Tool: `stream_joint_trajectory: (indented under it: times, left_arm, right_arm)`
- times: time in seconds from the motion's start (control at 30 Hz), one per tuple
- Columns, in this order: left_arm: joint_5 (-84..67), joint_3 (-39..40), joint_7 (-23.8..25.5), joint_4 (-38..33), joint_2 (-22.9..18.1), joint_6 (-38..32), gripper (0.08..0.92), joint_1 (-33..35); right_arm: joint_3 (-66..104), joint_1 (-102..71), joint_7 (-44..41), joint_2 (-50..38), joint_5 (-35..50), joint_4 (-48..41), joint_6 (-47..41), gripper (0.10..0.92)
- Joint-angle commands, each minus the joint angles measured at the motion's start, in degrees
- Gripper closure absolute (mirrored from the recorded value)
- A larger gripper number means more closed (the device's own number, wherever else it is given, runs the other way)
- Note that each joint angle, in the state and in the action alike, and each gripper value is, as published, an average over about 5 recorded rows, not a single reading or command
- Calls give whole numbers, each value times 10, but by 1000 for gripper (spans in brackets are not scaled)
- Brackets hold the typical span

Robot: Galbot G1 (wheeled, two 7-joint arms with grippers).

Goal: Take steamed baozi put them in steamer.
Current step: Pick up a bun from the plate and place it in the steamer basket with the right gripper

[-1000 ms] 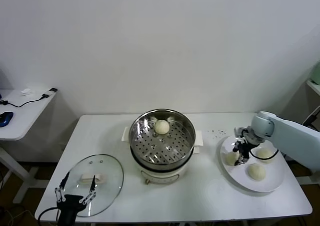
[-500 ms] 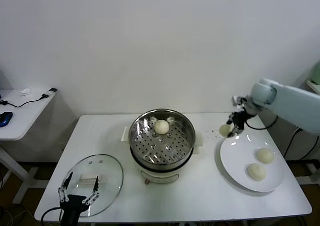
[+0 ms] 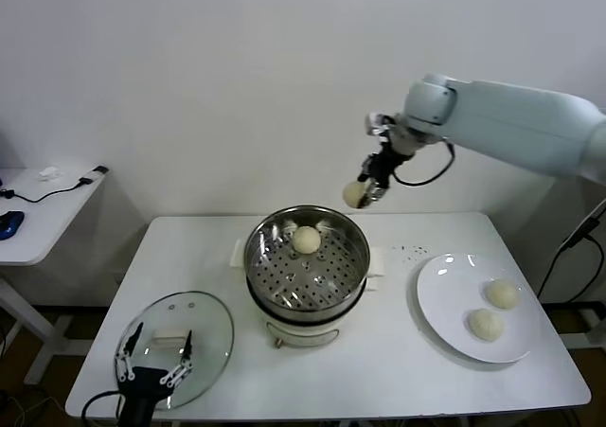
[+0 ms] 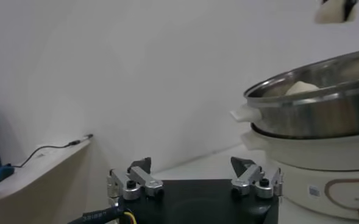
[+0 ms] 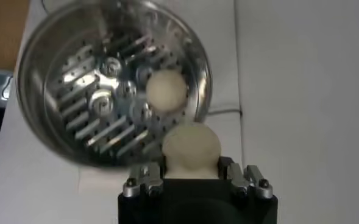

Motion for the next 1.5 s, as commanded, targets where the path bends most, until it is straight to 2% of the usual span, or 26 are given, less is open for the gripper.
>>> stream_joint_trajectory:
  times: [0.03, 0.37, 0.97, 1.07, 1.27, 1.5]
  left_arm:
    - [-8, 1, 1, -10, 1, -1, 177, 0]
    - [-10, -1, 0, -13, 2, 0, 177, 2]
    - [-11, -1, 0, -4, 0, 2, 177, -5]
    - [-12, -2, 0, -2, 1, 1, 177, -5]
    - [-11, -1, 0, -4, 1, 2, 177, -5]
    - [-10, 1, 0, -4, 1, 5, 177, -6]
  right_arm:
    - [-22, -19, 69, 164, 88, 6, -49, 466]
    - [-29, -82, 102, 205, 92, 20, -68, 465]
    - [-50, -110, 113, 204, 83, 14, -78, 455]
    - [-46, -110, 114, 201, 85, 14, -79, 402]
    - [-35, -89, 109, 179, 85, 23, -80, 238]
    - [-15, -31, 72, 100, 36, 59, -62, 203]
